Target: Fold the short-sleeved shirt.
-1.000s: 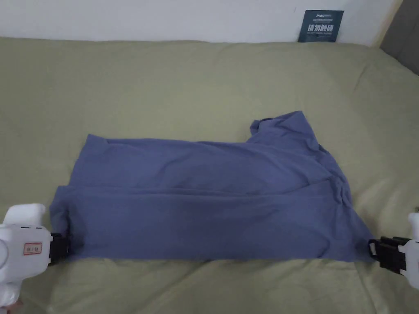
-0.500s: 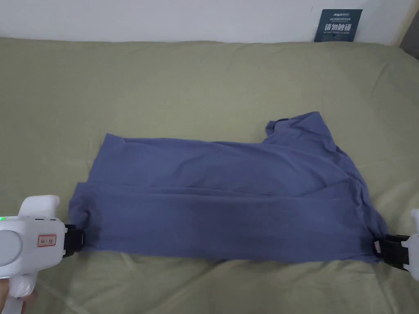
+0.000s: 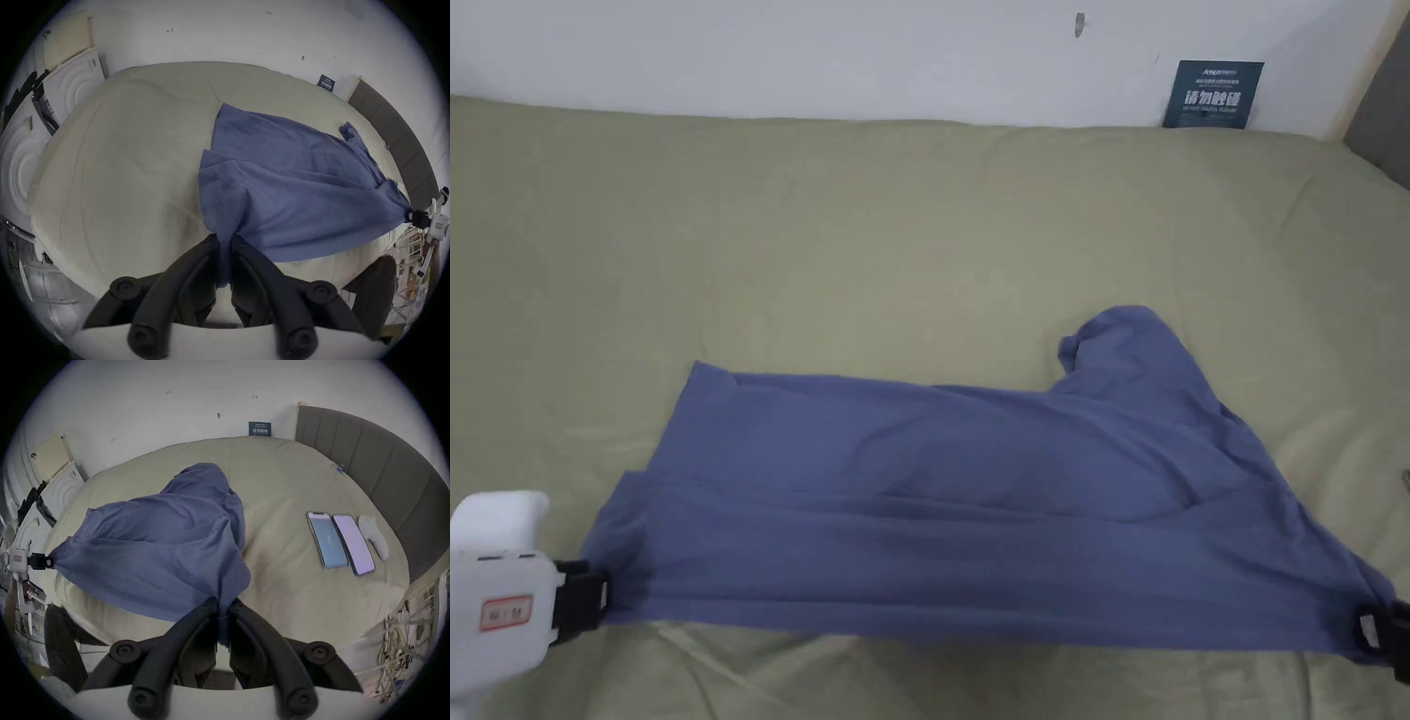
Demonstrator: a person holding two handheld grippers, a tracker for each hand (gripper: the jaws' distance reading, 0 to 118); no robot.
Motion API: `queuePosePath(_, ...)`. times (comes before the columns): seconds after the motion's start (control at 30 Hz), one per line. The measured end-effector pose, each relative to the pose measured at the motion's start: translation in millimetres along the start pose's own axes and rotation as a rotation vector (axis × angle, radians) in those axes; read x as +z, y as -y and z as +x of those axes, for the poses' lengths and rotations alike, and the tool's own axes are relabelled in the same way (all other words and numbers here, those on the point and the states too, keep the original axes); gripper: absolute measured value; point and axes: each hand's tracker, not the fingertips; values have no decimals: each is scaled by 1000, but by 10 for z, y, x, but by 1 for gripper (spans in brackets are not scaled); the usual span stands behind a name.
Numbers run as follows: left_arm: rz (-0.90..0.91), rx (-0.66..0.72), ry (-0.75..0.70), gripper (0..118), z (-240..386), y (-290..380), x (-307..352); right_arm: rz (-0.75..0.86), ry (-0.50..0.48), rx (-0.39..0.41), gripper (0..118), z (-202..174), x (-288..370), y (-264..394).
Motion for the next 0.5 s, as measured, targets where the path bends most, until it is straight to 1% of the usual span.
queuePosePath(0.1, -21, 7, -1, 11, -97, 268, 113, -25, -15, -14, 7, -24, 99, 229)
queuePosePath(0.2, -39, 34, 2, 11, -180, 396, 59, -26, -20, -17, 7, -55, 88, 377)
queuePosePath(0.27, -20, 79, 47, 12, -229, 426, -5, -31, -36, -52, 10, -59, 32, 418)
queuePosePath(0.3, -22, 86, 50, 40, -278, 431, -16, -32, -39, -75, 35, -74, 31, 435)
queuePosePath(0.33, -16, 85, 40, 79, -299, 430, -26, -32, -32, -83, 72, -91, 40, 441)
queuePosePath(0.37, -6, 86, 3, 108, -329, 424, -29, -37, -34, -86, 107, -27, 31, 375)
queuePosePath(0.4, 23, 90, -22, 110, -368, 392, 36, -21, -38, -86, 117, -18, 64, 350)
queuePosePath(0.43, 22, 86, -21, 110, -380, 346, 106, 27, -38, -88, 112, -16, 104, 311)
queuePosePath(0.47, 31, 89, -29, 109, -410, 276, 138, 27, -25, -81, 107, 30, 62, 310)
queuePosePath(0.5, 48, 94, -48, 106, -427, 200, 164, 40, -14, -83, 102, 84, 54, 260)
